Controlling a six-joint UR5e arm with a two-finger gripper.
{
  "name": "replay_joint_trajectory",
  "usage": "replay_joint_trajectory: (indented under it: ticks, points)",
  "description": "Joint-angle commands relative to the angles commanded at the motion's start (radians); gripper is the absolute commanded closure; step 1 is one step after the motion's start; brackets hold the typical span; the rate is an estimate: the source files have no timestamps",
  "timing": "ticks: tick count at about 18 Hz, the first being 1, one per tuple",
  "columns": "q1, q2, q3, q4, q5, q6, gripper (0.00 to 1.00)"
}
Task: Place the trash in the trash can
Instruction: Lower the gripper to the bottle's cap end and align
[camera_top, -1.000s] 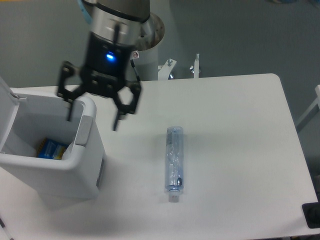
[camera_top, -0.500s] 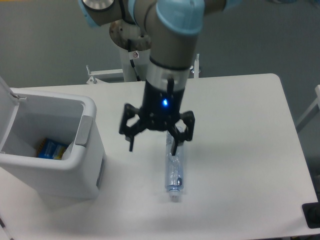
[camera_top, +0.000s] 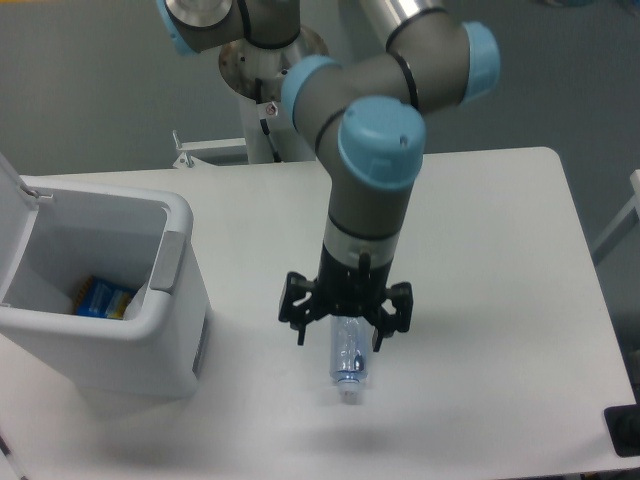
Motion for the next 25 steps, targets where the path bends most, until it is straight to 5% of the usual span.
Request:
replay_joint_trajectory:
  ticks: [6,10,14,25]
  points:
    - [-0.009,-0.058,0.011,0.006,0.002,-0.001,0.0]
    - [-0.012,-0.107,0.005,0.078,0.0,-0.003,0.0]
    - [-0.014,-0.137,0.003,0.087,0.003,-0.002,0.0]
    - [-0.052,-0.21,0.003,0.087,0.19,0.006,0.0]
